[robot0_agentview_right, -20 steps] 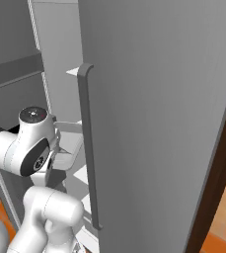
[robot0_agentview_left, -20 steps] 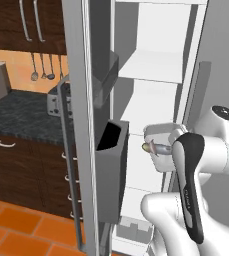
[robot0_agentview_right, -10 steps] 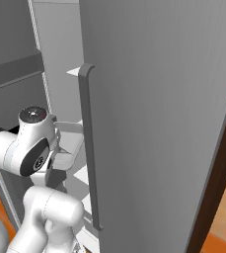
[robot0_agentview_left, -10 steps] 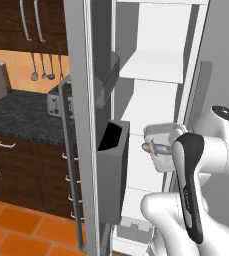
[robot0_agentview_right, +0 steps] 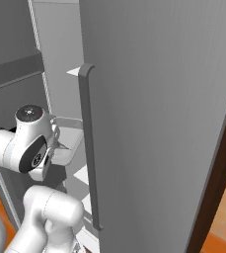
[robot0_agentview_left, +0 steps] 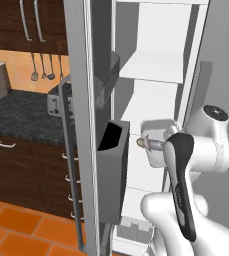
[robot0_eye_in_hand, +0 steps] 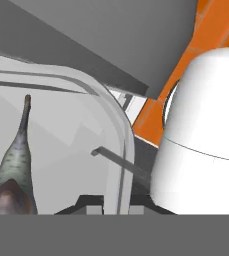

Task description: Take the meat container that has the fish and place it on the second highest rack of the freezer. Then take the vegetable container that has the eggplant and lime and place it on the highest rack of the freezer.

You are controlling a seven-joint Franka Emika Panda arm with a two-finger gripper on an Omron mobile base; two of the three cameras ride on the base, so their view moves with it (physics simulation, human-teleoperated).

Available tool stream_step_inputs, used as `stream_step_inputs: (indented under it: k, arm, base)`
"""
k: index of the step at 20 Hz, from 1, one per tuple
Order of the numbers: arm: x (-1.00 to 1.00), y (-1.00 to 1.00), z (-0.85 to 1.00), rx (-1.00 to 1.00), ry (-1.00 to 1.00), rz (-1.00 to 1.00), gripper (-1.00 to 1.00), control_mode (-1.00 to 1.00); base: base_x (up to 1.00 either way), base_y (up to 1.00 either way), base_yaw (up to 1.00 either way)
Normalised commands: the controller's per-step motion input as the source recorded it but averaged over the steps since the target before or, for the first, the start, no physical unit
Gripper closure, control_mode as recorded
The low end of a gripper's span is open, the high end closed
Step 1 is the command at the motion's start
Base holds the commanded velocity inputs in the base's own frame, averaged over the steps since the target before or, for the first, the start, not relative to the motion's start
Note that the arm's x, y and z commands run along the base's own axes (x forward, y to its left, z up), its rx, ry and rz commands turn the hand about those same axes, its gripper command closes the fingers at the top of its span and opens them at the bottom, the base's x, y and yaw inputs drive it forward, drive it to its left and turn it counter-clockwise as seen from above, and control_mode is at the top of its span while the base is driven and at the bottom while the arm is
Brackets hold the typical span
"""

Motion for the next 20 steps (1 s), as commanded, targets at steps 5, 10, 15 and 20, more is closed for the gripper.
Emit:
stream_step_inputs:
  k: [5, 10, 15, 20]
  arm:
    - [0.57, 0.01, -0.02, 0.10, -0.03, -0.12, 1.00, -1.00]
    - [0.67, 0.01, 0.00, 0.09, -0.01, -0.07, 1.00, -1.00]
    - [0.62, 0.03, -0.04, 0.00, 0.00, -0.10, 1.00, -1.00]
    - [0.56, 0.00, -0.09, 0.00, 0.01, -0.02, 1.00, -1.00]
  base:
    - [0.00, 0.00, 0.00]
    - [0.00, 0.00, 0.00]
    - [0.00, 0.00, 0.00]
    - [0.00, 0.00, 0.00]
